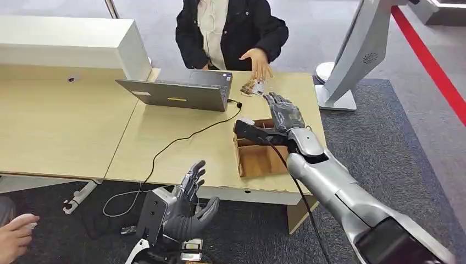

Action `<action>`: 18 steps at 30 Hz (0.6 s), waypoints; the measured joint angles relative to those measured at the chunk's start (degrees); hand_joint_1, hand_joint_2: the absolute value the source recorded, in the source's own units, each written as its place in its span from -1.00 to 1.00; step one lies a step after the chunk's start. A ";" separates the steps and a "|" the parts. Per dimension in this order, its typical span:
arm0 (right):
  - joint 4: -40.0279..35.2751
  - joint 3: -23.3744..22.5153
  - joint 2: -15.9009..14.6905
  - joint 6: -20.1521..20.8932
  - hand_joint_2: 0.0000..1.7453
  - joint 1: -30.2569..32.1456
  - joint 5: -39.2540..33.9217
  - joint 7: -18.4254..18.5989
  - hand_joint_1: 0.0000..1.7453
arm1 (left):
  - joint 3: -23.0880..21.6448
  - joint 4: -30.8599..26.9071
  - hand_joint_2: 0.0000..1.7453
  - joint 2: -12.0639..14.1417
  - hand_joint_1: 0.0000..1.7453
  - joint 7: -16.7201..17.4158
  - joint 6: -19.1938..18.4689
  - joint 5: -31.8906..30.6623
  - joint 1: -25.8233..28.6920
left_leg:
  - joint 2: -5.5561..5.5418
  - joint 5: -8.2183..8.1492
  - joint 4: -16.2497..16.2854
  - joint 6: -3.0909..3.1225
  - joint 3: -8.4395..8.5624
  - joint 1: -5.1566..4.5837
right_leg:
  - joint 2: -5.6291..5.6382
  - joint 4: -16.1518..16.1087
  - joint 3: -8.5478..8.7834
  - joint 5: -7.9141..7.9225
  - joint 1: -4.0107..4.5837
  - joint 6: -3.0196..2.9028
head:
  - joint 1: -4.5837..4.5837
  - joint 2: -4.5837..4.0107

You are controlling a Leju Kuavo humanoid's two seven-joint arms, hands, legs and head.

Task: Pass the card to the sensor for recognition and then transmit it.

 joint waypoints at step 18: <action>-0.57 0.85 -0.94 0.85 1.00 0.61 4.20 4.13 -1.00 | 0.00 -0.37 1.00 0.00 -1.00 -0.31 -0.02 0.26 0.00 | 0.00 0.00 0.00 0.00 0.00 0.00 | 0.00 0.00 0.00 0.00 0.00 0.00 | 0.00 0.00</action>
